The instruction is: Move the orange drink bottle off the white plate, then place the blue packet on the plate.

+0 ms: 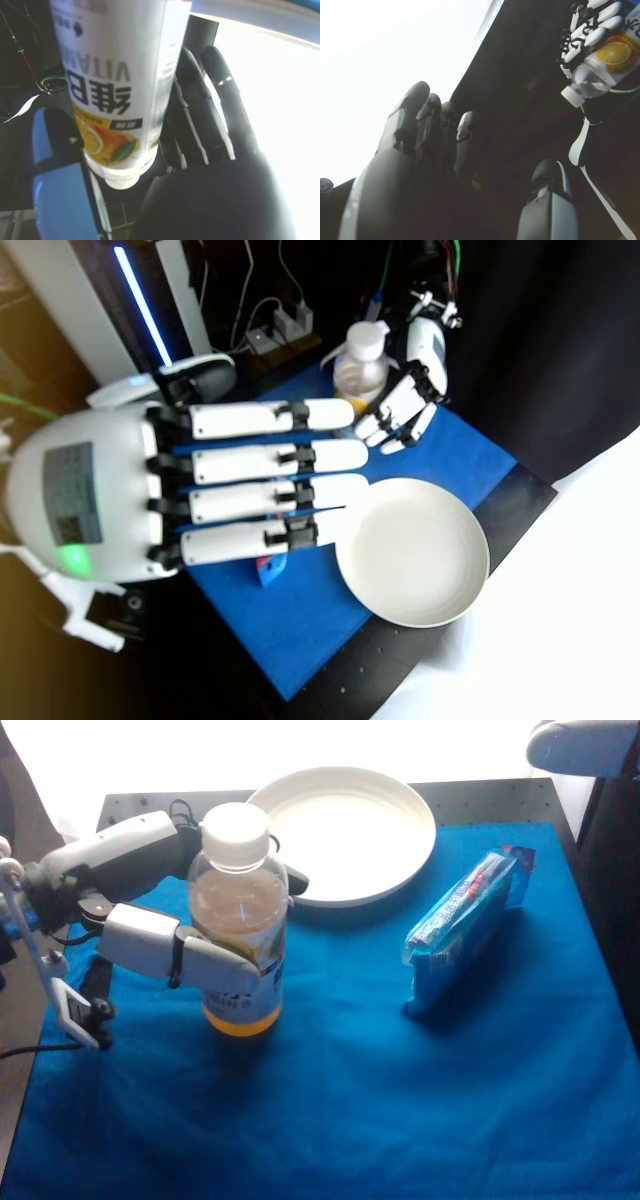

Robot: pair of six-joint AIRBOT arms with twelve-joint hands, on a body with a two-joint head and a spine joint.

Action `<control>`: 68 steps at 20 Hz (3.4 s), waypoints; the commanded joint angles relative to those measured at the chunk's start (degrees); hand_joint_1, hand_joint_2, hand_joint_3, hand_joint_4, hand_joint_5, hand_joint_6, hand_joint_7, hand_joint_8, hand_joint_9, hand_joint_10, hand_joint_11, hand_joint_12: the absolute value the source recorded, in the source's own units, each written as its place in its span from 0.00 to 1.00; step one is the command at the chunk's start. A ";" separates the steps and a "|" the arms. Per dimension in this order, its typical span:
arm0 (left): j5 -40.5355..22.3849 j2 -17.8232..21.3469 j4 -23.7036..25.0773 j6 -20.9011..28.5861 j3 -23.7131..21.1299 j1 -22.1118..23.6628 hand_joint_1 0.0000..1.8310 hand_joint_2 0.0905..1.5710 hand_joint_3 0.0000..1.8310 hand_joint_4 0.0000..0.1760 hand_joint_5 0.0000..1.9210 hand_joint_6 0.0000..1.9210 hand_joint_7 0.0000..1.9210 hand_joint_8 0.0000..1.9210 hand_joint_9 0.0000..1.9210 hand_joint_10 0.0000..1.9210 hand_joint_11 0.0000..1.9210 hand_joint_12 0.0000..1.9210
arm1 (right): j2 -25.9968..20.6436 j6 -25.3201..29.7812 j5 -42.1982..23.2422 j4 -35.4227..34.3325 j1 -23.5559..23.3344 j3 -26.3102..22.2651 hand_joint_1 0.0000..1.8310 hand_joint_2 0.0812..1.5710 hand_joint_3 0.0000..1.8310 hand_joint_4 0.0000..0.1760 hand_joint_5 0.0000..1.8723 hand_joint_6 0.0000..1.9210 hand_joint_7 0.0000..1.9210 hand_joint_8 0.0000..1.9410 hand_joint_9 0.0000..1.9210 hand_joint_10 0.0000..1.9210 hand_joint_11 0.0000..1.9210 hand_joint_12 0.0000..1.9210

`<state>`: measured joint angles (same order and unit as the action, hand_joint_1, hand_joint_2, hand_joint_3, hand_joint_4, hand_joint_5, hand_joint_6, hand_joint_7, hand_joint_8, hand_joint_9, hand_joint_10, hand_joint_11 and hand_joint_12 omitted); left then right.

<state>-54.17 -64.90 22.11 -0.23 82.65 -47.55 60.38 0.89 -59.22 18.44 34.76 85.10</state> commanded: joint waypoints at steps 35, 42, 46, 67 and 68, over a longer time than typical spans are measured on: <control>-18.45 10.89 -21.90 -12.36 -8.33 -11.43 0.33 0.41 0.00 0.87 0.00 0.00 0.01 0.00 0.03 0.00 0.00 0.17 | 7.21 30.91 19.31 57.84 -12.17 6.32 0.31 0.37 0.00 0.35 0.29 0.00 0.22 0.00 0.14 0.00 0.00 0.34; -19.24 10.82 -22.27 -12.75 -8.59 -11.44 0.34 0.40 0.00 0.92 0.00 0.00 0.01 0.00 0.04 0.00 0.00 0.21 | 8.30 32.95 20.08 62.48 -12.16 6.62 0.46 0.41 0.00 0.37 0.31 0.00 0.23 0.00 0.19 0.00 0.00 0.46; -19.48 10.70 -22.38 -12.88 -8.72 -11.48 0.31 0.41 0.00 0.88 0.00 0.00 0.00 0.00 0.04 0.00 0.00 0.24 | 8.67 33.16 20.21 62.97 -12.14 6.56 0.50 0.42 0.00 0.23 0.37 0.01 0.30 0.01 0.23 0.01 0.01 0.45; -21.42 10.56 -25.94 -12.89 -9.02 -15.87 0.30 0.44 0.01 0.75 0.00 0.00 0.00 0.00 0.03 0.00 0.00 0.18 | 10.09 32.72 20.95 62.12 -15.75 8.35 0.68 0.68 0.00 0.00 0.63 0.26 0.47 0.64 0.30 0.62 0.16 0.90; -21.54 10.77 -26.11 -12.89 -9.19 -16.35 0.30 0.43 0.00 0.90 0.00 0.00 0.00 0.00 0.03 0.00 0.00 0.18 | 10.03 32.38 20.98 62.12 -16.92 8.42 0.68 0.68 0.00 0.00 0.61 0.33 0.47 0.60 0.33 0.56 0.18 0.87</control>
<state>-68.51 -54.57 -2.02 -13.52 73.41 -64.38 70.35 33.06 -37.04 84.14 18.22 93.51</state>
